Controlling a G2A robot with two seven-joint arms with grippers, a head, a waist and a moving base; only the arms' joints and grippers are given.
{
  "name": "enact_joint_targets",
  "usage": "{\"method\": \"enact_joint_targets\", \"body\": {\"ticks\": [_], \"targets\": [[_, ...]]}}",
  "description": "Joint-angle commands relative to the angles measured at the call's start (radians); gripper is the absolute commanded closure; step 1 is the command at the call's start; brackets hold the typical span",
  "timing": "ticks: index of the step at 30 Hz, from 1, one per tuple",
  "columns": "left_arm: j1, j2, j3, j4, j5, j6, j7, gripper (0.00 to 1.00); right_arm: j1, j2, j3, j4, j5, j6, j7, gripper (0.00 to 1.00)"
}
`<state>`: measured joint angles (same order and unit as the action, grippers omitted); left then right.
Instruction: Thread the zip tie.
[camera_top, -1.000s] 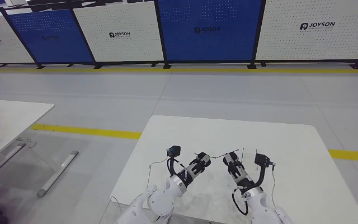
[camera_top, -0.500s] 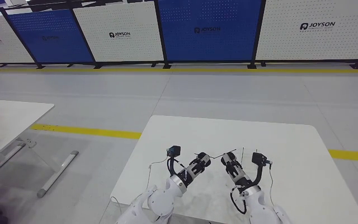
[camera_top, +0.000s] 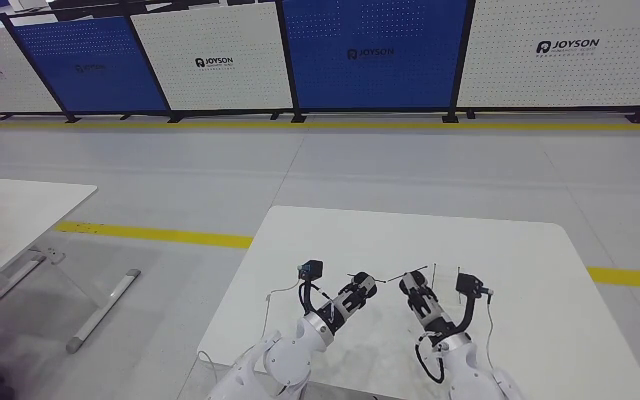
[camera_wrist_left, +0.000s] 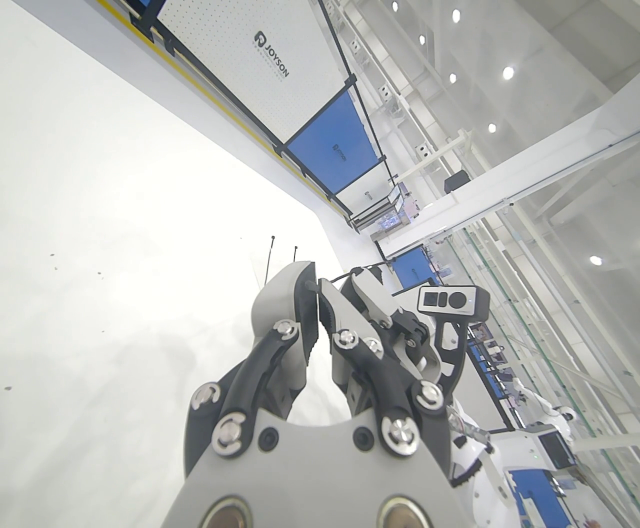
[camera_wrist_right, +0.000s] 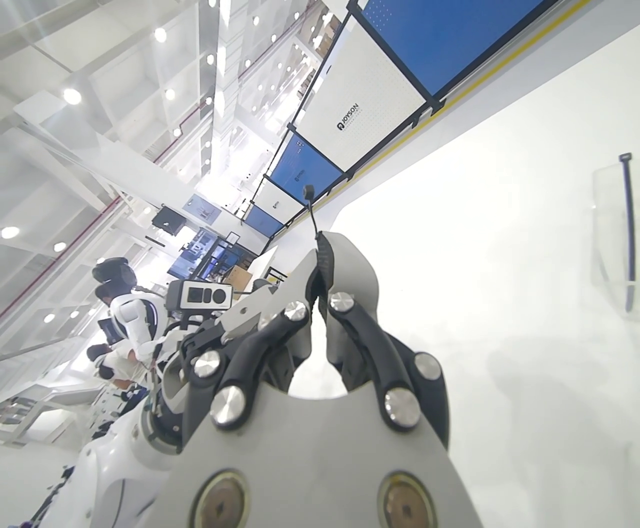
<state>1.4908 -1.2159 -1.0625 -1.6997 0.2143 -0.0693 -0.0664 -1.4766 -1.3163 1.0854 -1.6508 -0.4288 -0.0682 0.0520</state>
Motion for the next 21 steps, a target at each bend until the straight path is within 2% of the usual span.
{"method": "enact_joint_targets", "body": {"ticks": [1,12,21], "targets": [[0.000,0.000,0.000,0.000,0.000,0.000,0.000,1.00,0.000,-0.001,-0.002,0.001,-0.004,0.001,0.003,1.00],[0.000,0.000,0.000,0.000,0.000,0.000,0.000,1.00,0.012,-0.006,-0.011,0.015,-0.008,0.006,0.013,1.00],[0.000,0.000,0.000,0.000,0.000,0.000,0.000,1.00,-0.003,-0.006,0.004,-0.004,-0.018,0.004,0.003,1.00]]}}
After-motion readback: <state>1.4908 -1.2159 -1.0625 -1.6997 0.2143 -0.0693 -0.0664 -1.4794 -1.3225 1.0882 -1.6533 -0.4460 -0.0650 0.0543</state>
